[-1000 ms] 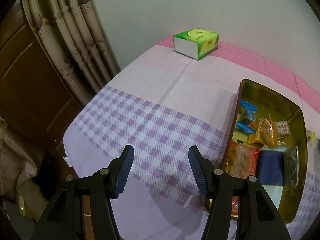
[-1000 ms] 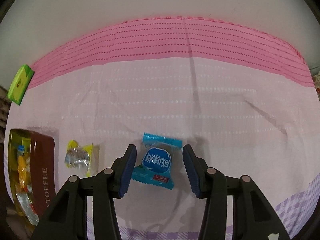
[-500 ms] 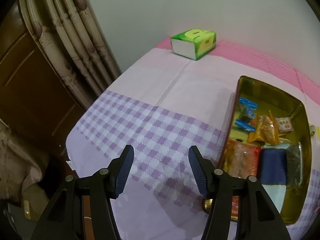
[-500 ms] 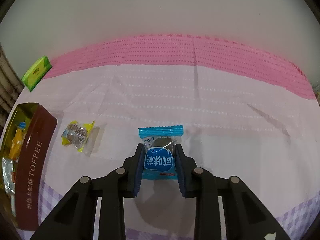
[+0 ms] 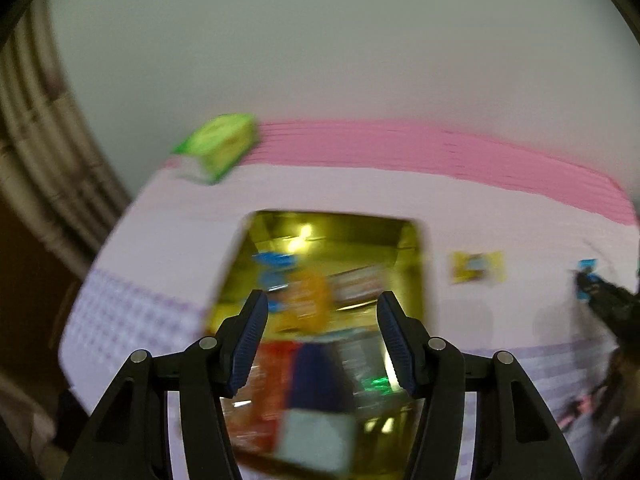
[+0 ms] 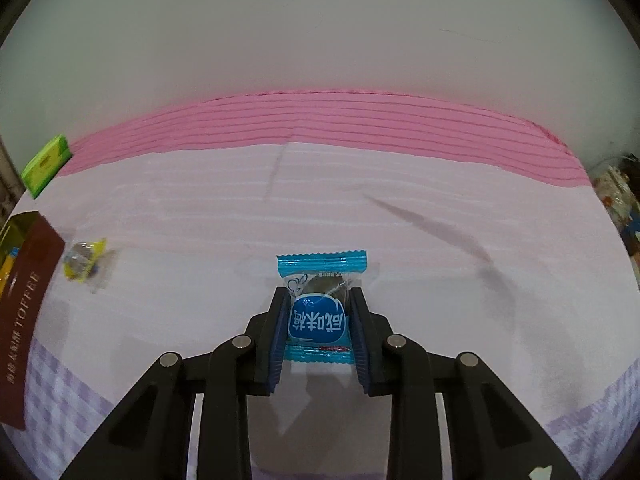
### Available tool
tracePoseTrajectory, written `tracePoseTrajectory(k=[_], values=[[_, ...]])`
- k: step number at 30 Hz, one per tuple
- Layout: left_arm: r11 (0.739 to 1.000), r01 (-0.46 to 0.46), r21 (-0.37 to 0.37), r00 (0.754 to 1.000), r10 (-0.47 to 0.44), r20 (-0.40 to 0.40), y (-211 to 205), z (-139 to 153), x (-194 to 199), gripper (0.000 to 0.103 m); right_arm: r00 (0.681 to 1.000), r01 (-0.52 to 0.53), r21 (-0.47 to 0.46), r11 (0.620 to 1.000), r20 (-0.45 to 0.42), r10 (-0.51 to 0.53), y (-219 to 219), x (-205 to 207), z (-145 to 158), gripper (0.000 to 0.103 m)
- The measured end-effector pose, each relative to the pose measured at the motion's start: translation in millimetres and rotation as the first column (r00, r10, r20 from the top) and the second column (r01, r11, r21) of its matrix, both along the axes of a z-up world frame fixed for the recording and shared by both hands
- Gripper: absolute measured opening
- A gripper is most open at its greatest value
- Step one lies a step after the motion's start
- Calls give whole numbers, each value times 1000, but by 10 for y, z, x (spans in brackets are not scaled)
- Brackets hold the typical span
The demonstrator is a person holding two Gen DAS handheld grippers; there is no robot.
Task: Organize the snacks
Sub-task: 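Grasp the yellow-wrapped pastry with the left tool while the right tool holds the blue candy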
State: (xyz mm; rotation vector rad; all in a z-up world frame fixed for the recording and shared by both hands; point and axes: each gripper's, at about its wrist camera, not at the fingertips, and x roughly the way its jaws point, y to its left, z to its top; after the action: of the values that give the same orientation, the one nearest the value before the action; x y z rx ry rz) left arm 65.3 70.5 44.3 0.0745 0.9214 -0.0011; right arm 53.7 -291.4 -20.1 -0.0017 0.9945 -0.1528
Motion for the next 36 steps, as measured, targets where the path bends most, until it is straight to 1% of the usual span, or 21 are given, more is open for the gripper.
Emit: tracePoseTrajectory(k=[2, 5, 7, 8, 11, 15, 18, 20, 21, 22, 23, 27, 29, 32, 36], values=[[997, 52, -54, 998, -53, -22, -243, 26, 131, 58, 1000, 17, 1, 1000, 4, -17, -112, -53, 11, 26], [991, 102, -89, 993, -107, -51, -557, 30, 317, 58, 999, 33, -7, 999, 10, -33, -235, -127, 20, 26], [989, 113, -97, 990, -120, -69, -701, 19, 422, 58, 999, 46, 7, 999, 11, -46, -298, -163, 22, 26], [986, 117, -119, 988, -129, -90, -781, 1, 496, 58, 999, 53, 16, 998, 14, -53, -327, -173, 27, 26], [981, 91, -172, 982, -117, -145, -911, -84, 648, 58, 998, 57, 26, 998, 16, -57, -388, -210, 41, 26], [979, 38, -200, 978, -78, -194, -1003, -200, 769, 58, 998, 56, 33, 998, 17, -57, -423, -234, 35, 26], [976, -3, -220, 968, -52, -246, -999, -319, 881, 58, 998, 57, 45, 997, 20, -58, -449, -242, 30, 27], [977, -14, -214, 958, -48, -282, -1048, -399, 950, 58, 998, 57, 51, 997, 22, -58, -480, -243, 11, 27], [977, -10, -215, 956, -54, -288, -1056, -432, 974, 58, 998, 57, 53, 997, 22, -58, -484, -242, 12, 27], [977, 3, -212, 954, -66, -294, -1088, -464, 997, 58, 998, 57, 54, 997, 22, -58, -493, -244, 11, 27], [982, 26, -189, 949, -83, -303, -1138, -512, 1025, 58, 998, 57, 55, 997, 23, -58, -501, -248, 10, 27], [988, 82, -130, 944, -119, -308, -1297, -659, 1062, 58, 998, 57, 55, 997, 23, -58, -502, -248, 10, 27], [988, 103, -115, 943, -134, -305, -1354, -718, 1071, 58, 998, 57, 55, 997, 23, -58, -503, -248, 10, 27], [990, 115, -86, 944, -136, -301, -1389, -786, 1098, 58, 998, 57, 55, 997, 23, -58, -503, -248, 10, 27], [989, 127, -73, 943, -143, -301, -1417, -857, 1106, 58, 998, 57, 55, 997, 23, -58, -507, -249, 10, 27]])
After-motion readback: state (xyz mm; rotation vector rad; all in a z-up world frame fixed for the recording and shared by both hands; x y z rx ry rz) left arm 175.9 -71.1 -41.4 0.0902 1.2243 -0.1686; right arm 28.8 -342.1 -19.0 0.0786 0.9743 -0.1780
